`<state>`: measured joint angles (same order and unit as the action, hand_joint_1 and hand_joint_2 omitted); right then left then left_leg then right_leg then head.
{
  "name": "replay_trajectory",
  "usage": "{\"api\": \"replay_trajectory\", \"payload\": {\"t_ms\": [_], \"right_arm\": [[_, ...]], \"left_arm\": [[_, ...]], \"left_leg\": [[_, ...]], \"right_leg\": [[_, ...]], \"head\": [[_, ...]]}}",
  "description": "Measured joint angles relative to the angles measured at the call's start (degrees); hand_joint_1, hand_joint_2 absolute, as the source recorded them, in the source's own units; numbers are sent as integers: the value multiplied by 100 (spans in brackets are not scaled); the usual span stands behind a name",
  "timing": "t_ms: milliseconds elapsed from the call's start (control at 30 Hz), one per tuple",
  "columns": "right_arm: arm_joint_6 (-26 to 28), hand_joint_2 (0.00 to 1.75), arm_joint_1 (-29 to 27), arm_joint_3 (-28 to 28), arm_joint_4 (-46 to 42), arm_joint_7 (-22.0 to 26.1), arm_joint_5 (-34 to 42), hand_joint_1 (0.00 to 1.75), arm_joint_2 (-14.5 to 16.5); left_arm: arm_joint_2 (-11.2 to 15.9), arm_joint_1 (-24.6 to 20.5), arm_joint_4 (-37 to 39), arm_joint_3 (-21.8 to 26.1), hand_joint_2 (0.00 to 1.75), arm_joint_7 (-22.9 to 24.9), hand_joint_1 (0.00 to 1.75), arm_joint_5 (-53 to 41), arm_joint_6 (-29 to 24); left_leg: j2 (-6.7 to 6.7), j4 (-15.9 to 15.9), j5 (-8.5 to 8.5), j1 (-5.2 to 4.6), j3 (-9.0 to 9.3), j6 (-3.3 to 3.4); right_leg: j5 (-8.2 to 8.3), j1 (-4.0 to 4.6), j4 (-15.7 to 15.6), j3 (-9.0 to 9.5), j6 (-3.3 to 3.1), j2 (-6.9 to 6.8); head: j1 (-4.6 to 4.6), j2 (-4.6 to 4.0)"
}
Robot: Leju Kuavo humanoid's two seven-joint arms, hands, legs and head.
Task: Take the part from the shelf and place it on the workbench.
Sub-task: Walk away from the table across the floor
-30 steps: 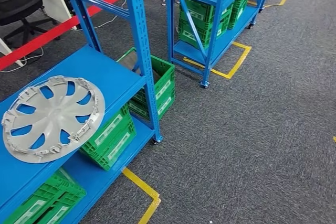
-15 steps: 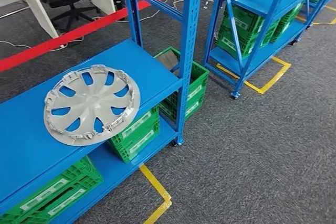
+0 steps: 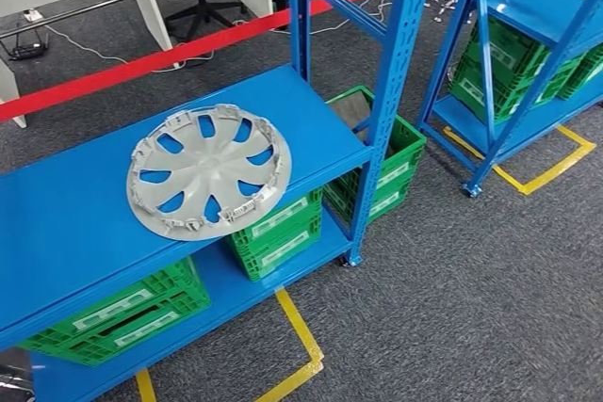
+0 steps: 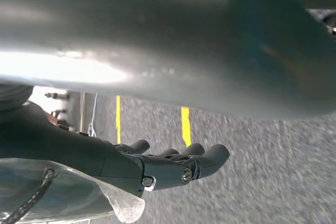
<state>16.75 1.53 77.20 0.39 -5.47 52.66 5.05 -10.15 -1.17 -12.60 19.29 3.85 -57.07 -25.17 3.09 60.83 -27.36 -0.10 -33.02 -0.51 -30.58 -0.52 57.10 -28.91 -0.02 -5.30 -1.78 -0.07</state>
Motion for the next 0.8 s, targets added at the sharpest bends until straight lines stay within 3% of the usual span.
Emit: {"api": "replay_trajectory", "payload": {"t_ms": [67, 133, 200, 267, 333, 367, 400, 433, 500, 567, 633, 700, 767, 800], "right_arm": [[12, 0, 6, 0, 0, 18, 1, 0, 0], [19, 0, 26, 0, 0, 27, 3, 0, -1], [33, 0, 41, 0, 0, 33, 11, 0, -1], [53, 0, 28, -1, 0, 44, 24, 0, -1], [66, 0, 5, -2, 0, 46, 31, 0, 0], [71, 0, -4, -2, 0, 44, 32, 0, 0], [75, 0, -8, -2, 0, 43, 31, 0, -1], [79, 0, -11, -2, 0, 42, 28, 0, -1], [89, 0, -10, -2, -1, 43, 21, 0, -1], [96, 0, -12, -1, -3, 40, 9, 0, 0], [104, 0, -11, 0, -4, 34, 3, 0, 1], [114, 0, -5, 0, -3, 27, -1, 0, 1], [118, 0, -6, 0, -2, 23, -8, 0, 0], [118, 0, -11, 0, -2, 23, -14, 0, 0]], "left_arm": [[-11, -19, -1, 51, 0, -75, 0, 68, -4], [-27, -12, -1, 116, 0, -142, 0, 158, -3], [-46, 1, -7, 207, 0, -256, 0, 310, 28], [-79, -9, -16, 330, 0, -434, 0, 481, 107], [-108, -16, -20, 442, 0, -569, 0, 565, 196], [-116, -14, -21, 488, 0, -610, 0, 587, 232], [-121, -12, -21, 527, 0, -635, 0, 597, 258], [-125, -10, -21, 561, 0, -649, 0, 603, 278], [-132, -18, -21, 609, 0, -660, 0, 597, 301], [-138, -30, -22, 640, 0, -661, 0, 578, 307], [-140, -23, -23, 673, 0, -660, 0, 559, 306], [-140, -12, -23, 697, 0, -659, 0, 541, 303], [-144, -23, -23, 704, 0, -658, 0, 514, 301], [-147, -31, -23, 704, 0, -658, 0, 502, 301]], "left_leg": [[152, -291, 17, -49, 129, 71], [29, -330, 23, -41, 125, 134], [-104, -376, 59, -7, 144, 201], [-243, -396, 84, 13, 145, 246], [-409, -393, 90, 16, 142, 259], [-494, -391, 87, 18, 147, 256], [-580, -387, 82, 22, 157, 250], [-664, -380, 73, 29, 167, 236], [-824, -333, 44, 35, 157, 182], [-955, -289, 35, 38, 107, 108], [-1055, -285, 47, 57, 68, 35], [-855, -157, -43, 54, 7, -29], [-496, 405, -367, 44, -246, -73], [-401, 815, -564, 46, -439, -88]], "right_leg": [[-43, 30, 1, 20, 59, -133], [-80, 35, -8, 63, 120, -247], [-232, 14, 176, 16, 178, -34], [-571, -12, 840, -294, 218, 352], [-794, -24, 1573, -698, 246, 501], [-744, -29, 1694, -805, 257, 515], [-577, -38, 1577, -804, 266, 524], [-331, -54, 1249, -699, 272, 560], [38, -103, 477, -401, 274, 817], [111, -121, 144, -245, 234, 992], [114, -105, 136, -219, 156, 891], [124, -105, 119, -204, 78, 759], [115, -96, 109, -191, 20, 595], [104, -85, 110, -189, 2, 502]], "head": [[-5, 0], [-6, 0], [-26, 0], [-57, 0], [-64, 0], [-63, 0], [-62, 0], [-62, 0], [-64, 0], [-61, 0], [-58, 0], [-44, 0], [-9, 0], [9, 0]]}}
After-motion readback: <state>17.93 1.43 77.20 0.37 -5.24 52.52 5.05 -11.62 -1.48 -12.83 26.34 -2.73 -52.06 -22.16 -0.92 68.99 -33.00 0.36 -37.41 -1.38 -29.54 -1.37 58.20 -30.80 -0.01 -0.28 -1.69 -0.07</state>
